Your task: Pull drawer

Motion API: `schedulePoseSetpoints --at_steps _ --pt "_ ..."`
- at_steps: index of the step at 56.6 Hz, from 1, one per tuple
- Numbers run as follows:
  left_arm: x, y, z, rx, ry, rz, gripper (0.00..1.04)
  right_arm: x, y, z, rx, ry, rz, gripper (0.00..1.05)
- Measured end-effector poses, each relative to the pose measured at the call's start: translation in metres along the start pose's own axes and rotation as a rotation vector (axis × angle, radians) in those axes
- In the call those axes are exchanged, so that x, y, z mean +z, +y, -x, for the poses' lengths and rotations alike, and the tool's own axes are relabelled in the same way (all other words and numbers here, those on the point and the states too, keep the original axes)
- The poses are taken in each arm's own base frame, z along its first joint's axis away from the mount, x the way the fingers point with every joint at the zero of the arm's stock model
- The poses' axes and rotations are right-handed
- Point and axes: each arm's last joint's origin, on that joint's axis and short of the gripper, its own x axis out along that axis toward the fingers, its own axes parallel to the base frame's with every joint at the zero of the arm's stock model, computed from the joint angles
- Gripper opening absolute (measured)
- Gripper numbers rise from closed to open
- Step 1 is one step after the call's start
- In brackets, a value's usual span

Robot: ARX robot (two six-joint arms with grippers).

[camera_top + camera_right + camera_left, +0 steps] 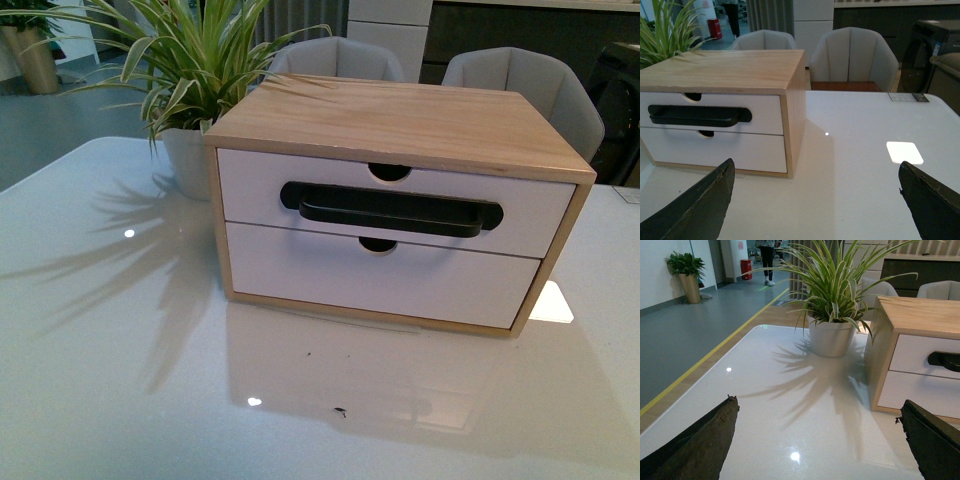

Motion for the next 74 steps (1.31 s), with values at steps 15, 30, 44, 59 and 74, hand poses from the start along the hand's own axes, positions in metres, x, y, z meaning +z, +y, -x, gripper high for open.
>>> schedulePoseSetpoints --at_steps 15,30,44,59,74 --pt "0.0000 0.0000 0.0000 0.000 0.000 0.000 0.97 0.0000 0.0000 0.0000 0.000 0.000 0.000 0.96" --pt "0.0000 0.0000 0.0000 0.000 0.000 0.000 0.97 0.0000 0.0000 0.0000 0.000 0.000 0.000 0.96" --pt "0.0000 0.0000 0.0000 0.000 0.000 0.000 0.97 0.0000 0.0000 0.0000 0.000 0.000 0.000 0.96" --pt "0.0000 0.0000 0.0000 0.000 0.000 0.000 0.97 0.0000 0.0000 0.0000 0.000 0.000 0.000 0.96" --pt "0.0000 0.0000 0.0000 0.000 0.000 0.000 0.97 0.0000 0.0000 0.0000 0.000 0.000 0.000 0.96"
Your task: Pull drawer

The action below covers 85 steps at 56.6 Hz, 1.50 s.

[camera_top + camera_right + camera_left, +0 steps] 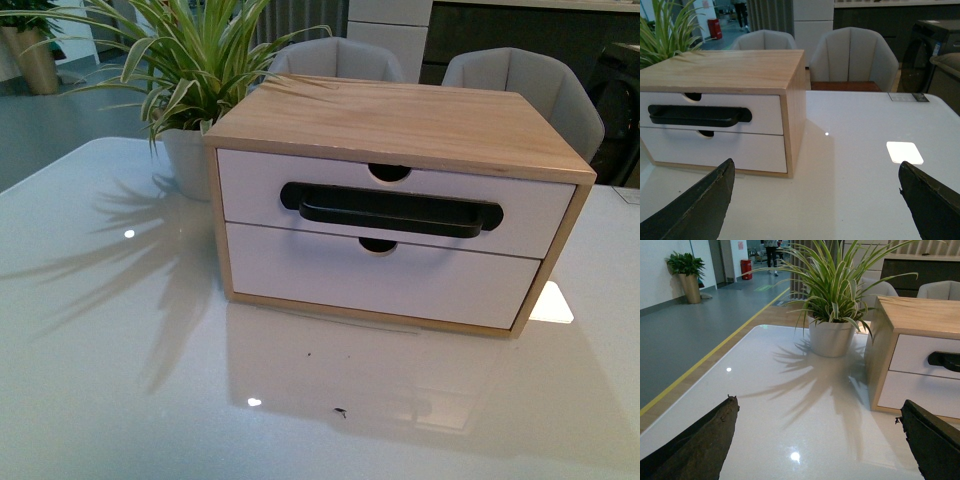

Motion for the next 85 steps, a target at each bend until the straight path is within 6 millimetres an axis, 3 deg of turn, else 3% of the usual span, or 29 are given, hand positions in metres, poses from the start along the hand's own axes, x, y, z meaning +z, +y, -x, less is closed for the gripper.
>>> schedulePoseSetpoints --at_steps 12,20,28,33,43,55,85 --pt "0.000 0.000 0.000 0.000 0.000 0.000 0.97 0.000 0.000 0.000 0.000 0.000 0.000 0.96" --pt "0.002 -0.001 -0.007 0.053 0.001 0.005 0.97 -0.006 0.002 -0.008 -0.163 0.213 -0.004 0.96" --pt "-0.001 -0.009 -0.029 -0.109 0.082 -0.021 0.97 0.017 0.006 -0.032 -0.039 0.262 0.024 0.96" --pt "0.013 -0.018 -0.055 -0.275 0.066 -0.089 0.97 0.036 0.009 -0.057 0.089 0.328 0.100 0.96" --pt "0.023 -0.037 -0.097 -0.511 0.105 -0.220 0.97 0.048 0.018 -0.093 0.266 0.457 0.253 0.96" --pt "0.024 -0.079 -0.148 -0.841 0.165 -0.431 0.97 0.054 0.031 -0.131 0.455 0.544 0.474 0.96" --pt "0.027 -0.135 -0.214 -1.138 0.210 -0.623 0.97 0.050 0.046 -0.168 0.722 0.564 0.678 0.96"
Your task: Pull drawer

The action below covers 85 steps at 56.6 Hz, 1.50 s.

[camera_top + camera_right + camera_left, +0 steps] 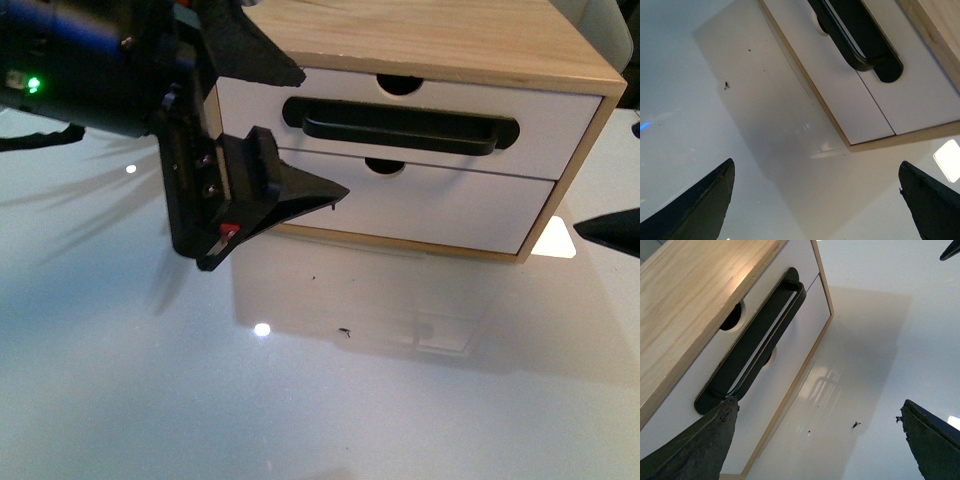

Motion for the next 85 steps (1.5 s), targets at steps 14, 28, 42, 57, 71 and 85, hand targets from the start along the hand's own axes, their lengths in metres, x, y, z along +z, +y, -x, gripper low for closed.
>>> schedulePoseSetpoints --at_steps 14,28,42,57,71,85 --pt "0.002 0.010 -0.029 -0.077 0.062 -0.058 0.97 0.008 -0.009 -0.020 0.035 -0.003 0.060 0.96" --pt "-0.001 0.020 -0.048 -0.095 0.080 -0.084 0.97 0.015 -0.020 -0.038 0.055 -0.034 0.069 0.96" --pt "-0.005 0.031 -0.062 -0.096 0.099 -0.100 0.97 0.023 -0.028 -0.059 0.093 -0.044 0.086 0.96" --pt "-0.011 0.034 -0.071 -0.104 0.116 -0.108 0.97 0.027 -0.031 -0.075 0.111 -0.041 0.095 0.96" --pt "-0.013 0.037 -0.076 -0.103 0.117 -0.114 0.97 0.031 -0.032 -0.087 0.126 -0.045 0.102 0.96" --pt "-0.016 0.041 -0.081 -0.105 0.123 -0.113 0.97 0.033 -0.032 -0.098 0.140 -0.042 0.105 0.96"
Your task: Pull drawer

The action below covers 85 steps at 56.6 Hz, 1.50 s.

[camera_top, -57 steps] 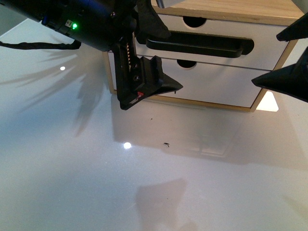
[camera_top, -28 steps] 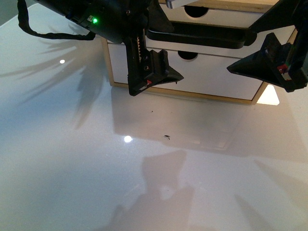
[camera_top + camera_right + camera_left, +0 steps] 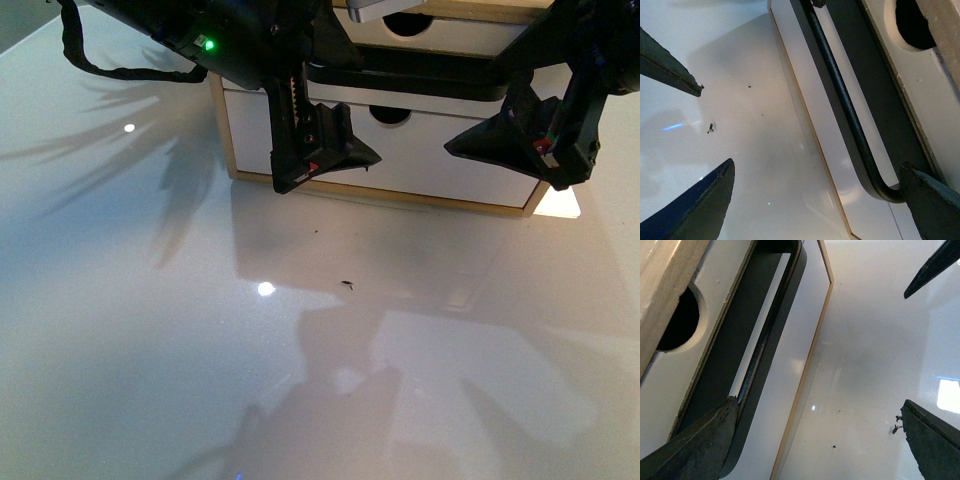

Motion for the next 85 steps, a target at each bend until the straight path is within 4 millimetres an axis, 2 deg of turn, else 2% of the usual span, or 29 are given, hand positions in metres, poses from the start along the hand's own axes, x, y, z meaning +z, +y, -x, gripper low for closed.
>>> schedulePoseSetpoints --at_steps 28,44,64,85 --pt "-0.009 0.004 -0.006 -0.002 0.006 0.012 0.97 -0.002 -0.004 -0.015 0.002 0.005 0.011 0.96" --pt "-0.009 0.004 -0.007 -0.004 0.008 0.004 0.97 -0.003 0.003 -0.016 0.048 0.044 0.068 0.96" --pt "-0.011 0.001 -0.011 -0.007 0.021 -0.034 0.97 -0.007 0.001 -0.022 0.026 0.050 0.105 0.96" --pt "-0.011 -0.004 -0.009 -0.043 0.028 -0.052 0.97 -0.010 0.005 -0.020 0.080 0.066 0.114 0.96"
